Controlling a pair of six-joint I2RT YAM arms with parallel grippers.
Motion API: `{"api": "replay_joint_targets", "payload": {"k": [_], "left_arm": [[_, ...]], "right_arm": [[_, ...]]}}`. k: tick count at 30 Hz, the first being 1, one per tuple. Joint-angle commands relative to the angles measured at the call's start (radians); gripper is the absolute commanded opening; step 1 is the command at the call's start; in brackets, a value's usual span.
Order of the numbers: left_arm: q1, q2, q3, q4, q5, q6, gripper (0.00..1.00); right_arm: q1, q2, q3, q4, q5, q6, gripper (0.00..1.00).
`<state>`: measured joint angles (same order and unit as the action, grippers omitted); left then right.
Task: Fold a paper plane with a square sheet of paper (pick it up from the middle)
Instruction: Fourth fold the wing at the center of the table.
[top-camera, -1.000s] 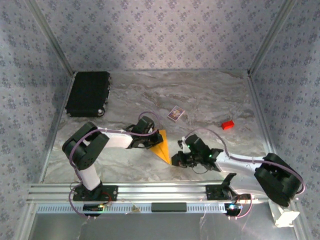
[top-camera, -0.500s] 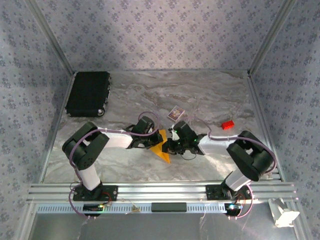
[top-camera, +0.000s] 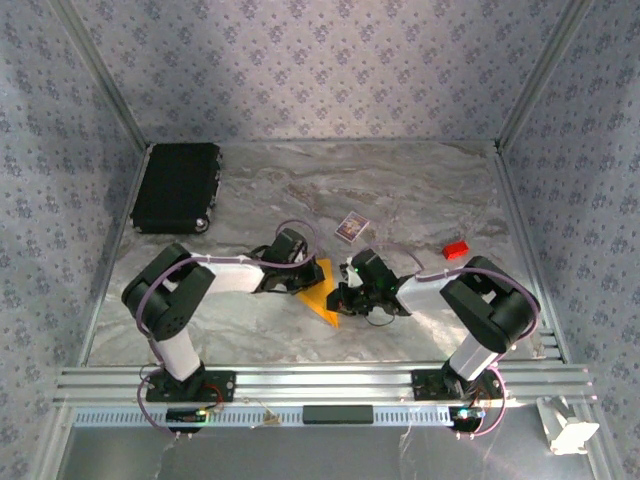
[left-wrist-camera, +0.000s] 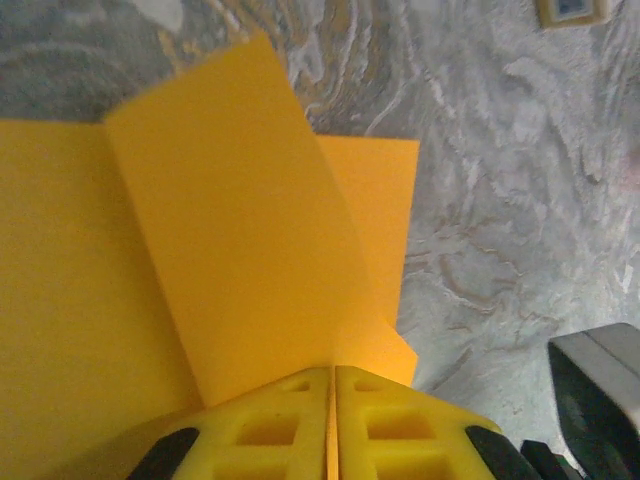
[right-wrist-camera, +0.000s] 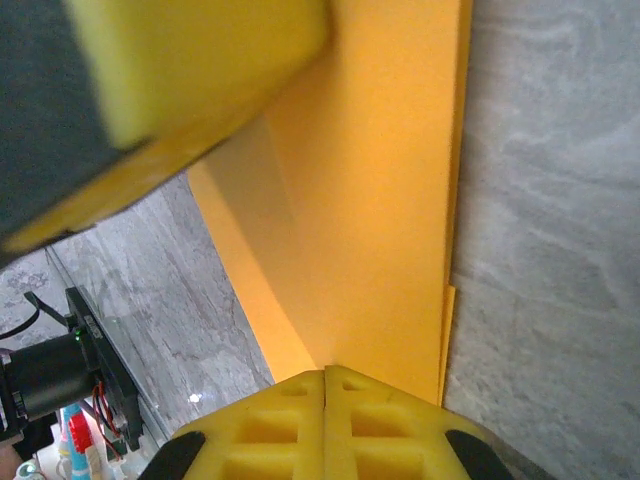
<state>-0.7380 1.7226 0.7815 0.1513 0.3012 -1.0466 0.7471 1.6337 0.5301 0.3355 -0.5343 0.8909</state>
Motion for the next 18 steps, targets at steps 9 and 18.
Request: {"api": "replay_joint_targets", "payload": {"k": [9,18], "left_arm": [[-0.013,-0.041,-0.040,0.048,0.076,0.022,0.00],[0.010,0.066,-0.022,0.009,0.011,-0.017,0.00]], "right_arm": [[-0.001,0.072,-0.021,-0.156,0.063,-0.027,0.00],[-0.005,0.069,-0.020,-0.216,0.089,-0.058,0.00]]}}
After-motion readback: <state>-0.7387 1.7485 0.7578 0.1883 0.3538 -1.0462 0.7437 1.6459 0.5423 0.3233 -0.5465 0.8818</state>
